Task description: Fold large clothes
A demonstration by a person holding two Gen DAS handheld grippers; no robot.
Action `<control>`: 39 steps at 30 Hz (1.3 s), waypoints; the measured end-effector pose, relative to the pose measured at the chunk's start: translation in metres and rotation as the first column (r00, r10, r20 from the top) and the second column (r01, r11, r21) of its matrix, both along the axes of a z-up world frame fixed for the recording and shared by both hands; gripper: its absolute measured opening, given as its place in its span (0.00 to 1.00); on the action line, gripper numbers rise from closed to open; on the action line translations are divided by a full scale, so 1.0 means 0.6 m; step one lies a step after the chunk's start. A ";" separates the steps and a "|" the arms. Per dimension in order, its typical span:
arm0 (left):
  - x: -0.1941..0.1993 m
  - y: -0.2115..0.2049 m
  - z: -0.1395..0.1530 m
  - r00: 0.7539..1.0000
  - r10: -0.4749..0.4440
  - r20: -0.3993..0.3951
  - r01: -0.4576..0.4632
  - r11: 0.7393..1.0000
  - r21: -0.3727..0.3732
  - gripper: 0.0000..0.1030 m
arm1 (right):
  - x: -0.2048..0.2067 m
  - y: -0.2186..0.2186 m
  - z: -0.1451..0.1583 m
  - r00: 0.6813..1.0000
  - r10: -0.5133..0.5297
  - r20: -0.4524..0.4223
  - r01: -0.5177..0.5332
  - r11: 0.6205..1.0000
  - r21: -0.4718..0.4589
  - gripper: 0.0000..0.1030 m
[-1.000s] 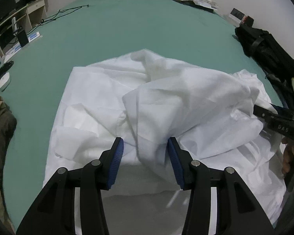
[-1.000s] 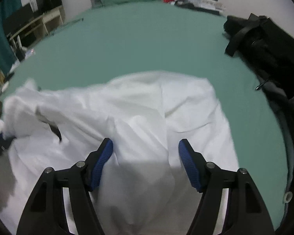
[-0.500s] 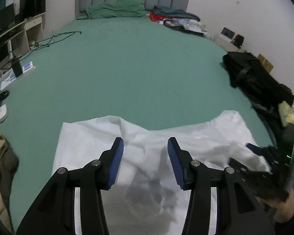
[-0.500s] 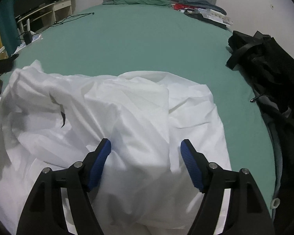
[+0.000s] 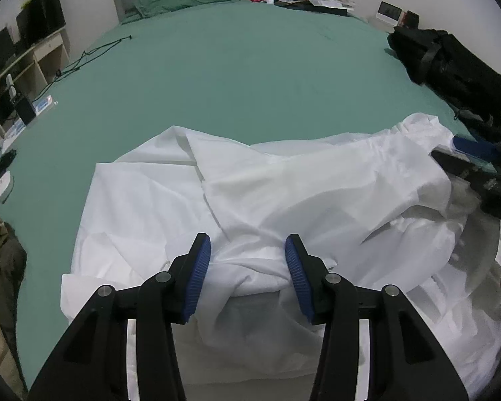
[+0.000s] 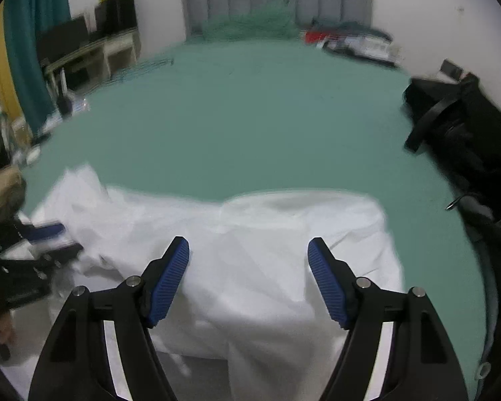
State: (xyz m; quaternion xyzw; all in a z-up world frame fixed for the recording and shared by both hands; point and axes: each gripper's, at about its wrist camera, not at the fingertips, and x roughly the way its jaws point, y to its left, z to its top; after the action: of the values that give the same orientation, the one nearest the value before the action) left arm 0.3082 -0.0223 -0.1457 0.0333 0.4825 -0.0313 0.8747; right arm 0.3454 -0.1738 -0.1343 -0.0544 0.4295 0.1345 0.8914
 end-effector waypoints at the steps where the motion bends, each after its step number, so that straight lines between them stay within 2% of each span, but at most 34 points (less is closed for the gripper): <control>1: 0.000 0.001 0.001 1.000 0.002 -0.003 -0.002 1.000 -0.003 0.48 | 0.002 0.011 -0.022 0.998 0.023 -0.060 -0.025 0.999 -0.032 0.71; 2: -0.001 0.005 0.002 1.000 0.006 -0.007 -0.006 1.000 -0.008 0.48 | 0.001 0.017 -0.040 0.994 0.040 -0.103 -0.046 0.998 -0.054 0.71; 3: -0.002 0.006 0.002 1.000 0.009 -0.011 -0.009 1.000 -0.013 0.48 | -0.005 0.017 -0.046 0.995 0.043 -0.094 -0.048 0.997 -0.053 0.72; 4: -0.005 0.008 0.004 1.000 0.008 -0.010 -0.009 1.000 -0.016 0.48 | -0.012 0.017 -0.043 0.997 0.037 -0.066 -0.041 0.997 -0.059 0.76; 5: -0.009 0.008 0.008 1.000 0.007 -0.007 -0.008 1.000 -0.018 0.48 | -0.017 0.021 -0.041 0.998 0.038 -0.058 -0.043 0.995 -0.095 0.78; 7: -0.019 0.014 0.019 1.000 0.006 -0.002 -0.006 0.999 -0.041 0.48 | -0.020 0.021 -0.031 0.998 0.043 -0.044 -0.048 0.994 -0.100 0.78; 10: -0.037 0.028 0.041 1.000 0.019 0.009 -0.018 0.995 -0.095 0.48 | -0.030 0.007 0.000 1.000 0.028 -0.014 -0.029 0.997 -0.070 0.78; 16: -0.096 0.055 0.105 0.997 0.045 0.063 -0.039 0.994 -0.102 0.48 | -0.103 -0.017 0.075 0.993 0.056 0.108 -0.043 0.992 -0.120 0.78; 21: -0.176 0.102 0.143 0.990 0.109 0.095 -0.099 0.990 -0.100 0.48 | -0.172 -0.073 0.103 0.989 0.010 0.146 0.011 0.990 -0.143 0.78; 27: -0.277 0.180 0.141 0.965 0.243 0.101 -0.233 0.967 -0.102 0.48 | -0.241 -0.197 0.098 0.983 -0.153 0.104 0.164 0.981 -0.107 0.78; 30: -0.315 0.218 0.123 0.946 0.311 0.091 -0.304 0.949 -0.087 0.48 | -0.276 -0.260 0.076 0.968 -0.245 0.049 0.248 0.967 -0.064 0.78; 32: -0.337 0.243 0.106 0.933 0.355 0.063 -0.347 0.931 -0.111 0.48 | -0.296 -0.302 0.054 0.951 -0.309 -0.020 0.309 0.951 -0.022 0.78; 36: -0.361 0.278 0.074 0.901 0.433 0.014 -0.428 0.896 -0.121 0.48 | -0.329 -0.337 0.039 0.934 -0.346 -0.089 0.353 0.933 0.075 0.78; 39: -0.374 0.292 0.057 0.895 0.446 -0.011 -0.443 0.885 -0.141 0.48 | -0.346 -0.332 0.031 0.936 -0.329 -0.121 0.342 0.934 0.104 0.78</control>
State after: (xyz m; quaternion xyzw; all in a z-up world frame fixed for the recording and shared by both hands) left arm 0.0840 0.1529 -0.1113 -0.1391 0.4641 0.1364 0.8641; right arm 0.1378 -0.3728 -0.1158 0.0820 0.4680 0.0090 0.8799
